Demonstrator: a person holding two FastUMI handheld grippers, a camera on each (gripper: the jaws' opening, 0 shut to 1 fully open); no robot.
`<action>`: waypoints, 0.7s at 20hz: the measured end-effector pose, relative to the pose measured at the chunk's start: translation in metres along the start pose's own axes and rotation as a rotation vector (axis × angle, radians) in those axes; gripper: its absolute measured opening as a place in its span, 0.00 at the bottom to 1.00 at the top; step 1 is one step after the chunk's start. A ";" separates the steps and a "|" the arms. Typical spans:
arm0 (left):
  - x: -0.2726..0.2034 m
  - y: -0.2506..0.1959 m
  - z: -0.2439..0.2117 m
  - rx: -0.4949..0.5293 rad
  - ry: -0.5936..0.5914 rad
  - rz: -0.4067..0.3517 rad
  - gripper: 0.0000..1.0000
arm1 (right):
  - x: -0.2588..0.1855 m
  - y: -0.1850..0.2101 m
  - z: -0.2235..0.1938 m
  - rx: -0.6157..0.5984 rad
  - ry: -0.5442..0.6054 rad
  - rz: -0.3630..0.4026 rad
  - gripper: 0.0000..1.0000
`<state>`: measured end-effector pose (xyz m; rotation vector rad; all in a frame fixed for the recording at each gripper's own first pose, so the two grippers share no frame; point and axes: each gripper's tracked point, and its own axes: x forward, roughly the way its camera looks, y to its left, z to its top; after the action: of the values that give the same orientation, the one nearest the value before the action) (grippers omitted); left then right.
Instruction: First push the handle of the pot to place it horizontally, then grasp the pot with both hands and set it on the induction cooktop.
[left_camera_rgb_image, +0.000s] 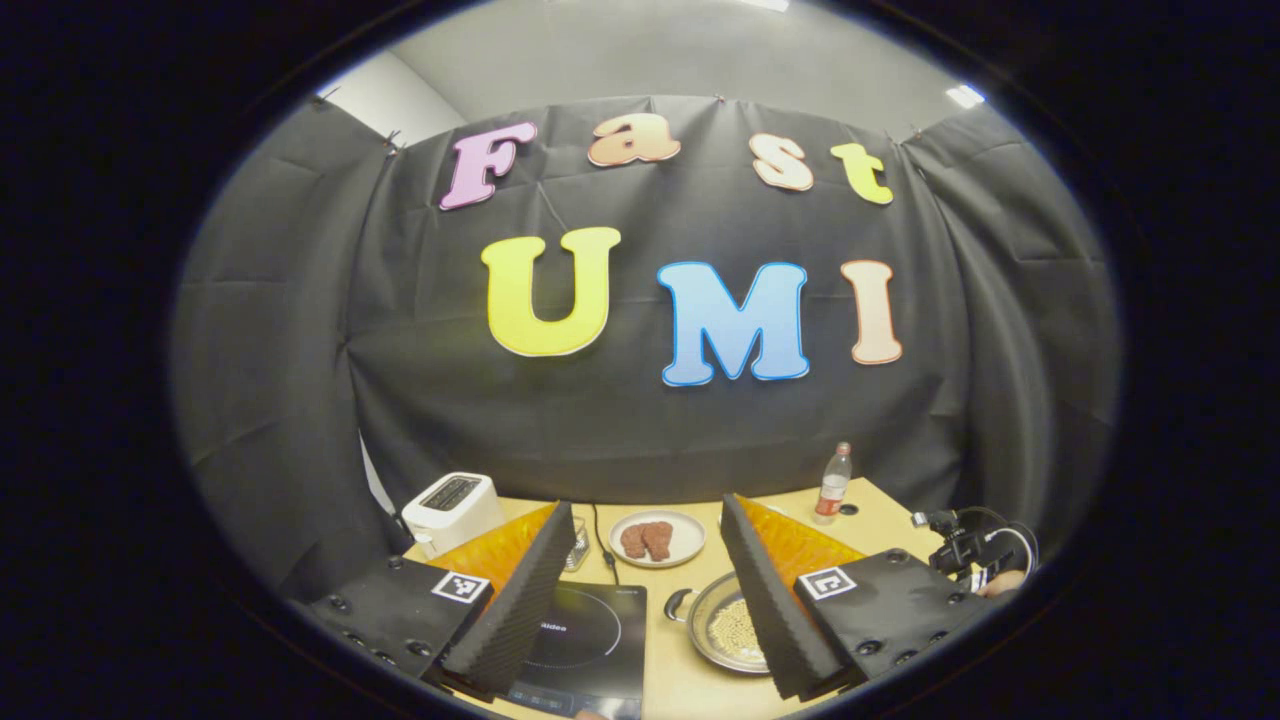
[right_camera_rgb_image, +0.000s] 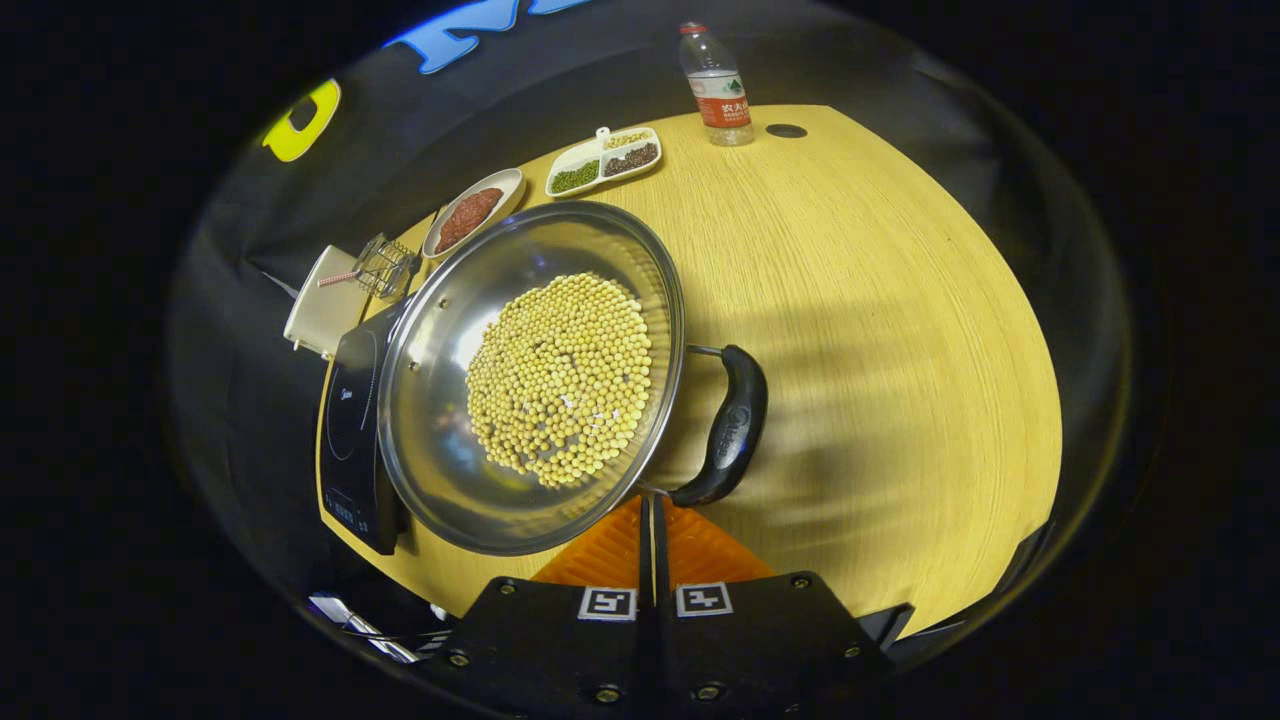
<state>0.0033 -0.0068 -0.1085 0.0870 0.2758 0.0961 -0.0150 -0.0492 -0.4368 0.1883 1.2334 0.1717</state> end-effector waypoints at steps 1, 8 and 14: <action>0.002 -0.003 0.000 0.001 0.001 0.002 0.96 | 0.001 -0.003 0.004 -0.012 -0.004 -0.003 0.00; 0.005 -0.030 -0.014 -0.010 0.036 0.014 0.99 | 0.006 -0.026 0.025 -0.053 -0.029 -0.019 0.00; -0.002 -0.036 -0.025 -0.033 0.067 0.032 0.99 | 0.014 -0.034 0.037 -0.058 -0.042 -0.015 0.00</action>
<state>-0.0022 -0.0404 -0.1355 0.0558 0.3401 0.1356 0.0255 -0.0813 -0.4454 0.1315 1.1865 0.1893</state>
